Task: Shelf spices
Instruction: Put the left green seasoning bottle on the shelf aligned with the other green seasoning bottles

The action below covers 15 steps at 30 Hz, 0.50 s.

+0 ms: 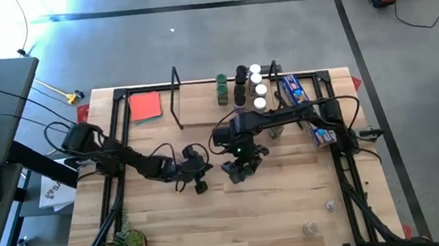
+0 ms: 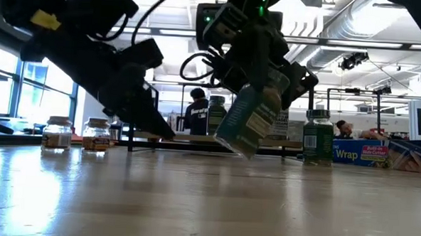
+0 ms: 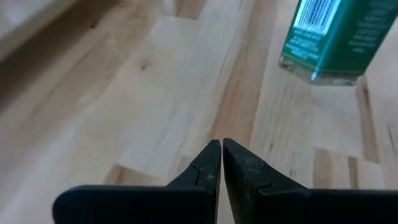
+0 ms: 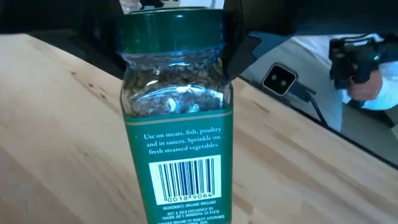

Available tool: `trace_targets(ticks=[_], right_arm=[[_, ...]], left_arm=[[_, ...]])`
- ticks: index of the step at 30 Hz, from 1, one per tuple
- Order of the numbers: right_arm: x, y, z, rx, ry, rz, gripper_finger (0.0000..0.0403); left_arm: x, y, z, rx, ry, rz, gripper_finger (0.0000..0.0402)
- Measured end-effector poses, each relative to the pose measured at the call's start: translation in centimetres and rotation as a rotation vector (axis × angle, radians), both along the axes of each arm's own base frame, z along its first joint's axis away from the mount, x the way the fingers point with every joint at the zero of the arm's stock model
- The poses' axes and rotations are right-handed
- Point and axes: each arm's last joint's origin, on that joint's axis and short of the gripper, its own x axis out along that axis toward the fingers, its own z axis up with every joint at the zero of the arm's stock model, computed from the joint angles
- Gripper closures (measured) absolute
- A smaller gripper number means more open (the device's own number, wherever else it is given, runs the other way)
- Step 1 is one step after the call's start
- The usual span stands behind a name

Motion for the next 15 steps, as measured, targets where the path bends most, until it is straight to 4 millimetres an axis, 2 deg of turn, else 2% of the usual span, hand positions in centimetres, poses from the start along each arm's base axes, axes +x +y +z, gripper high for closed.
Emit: trace_targets(ticks=[9, 15], right_arm=[[0.1, -1.2, 0.0, -0.016, -0.02, -0.01, 0.0215], [0.2, -1.3, -0.1, -0.057, -0.031, -0.009, 0.0213]], left_arm=[[1.2, -0.3, -1.4, -0.037, -0.082, 0.008, 0.0387], [2.2, -0.6, -2.5, -0.04, -0.126, -0.084, 0.0387]])
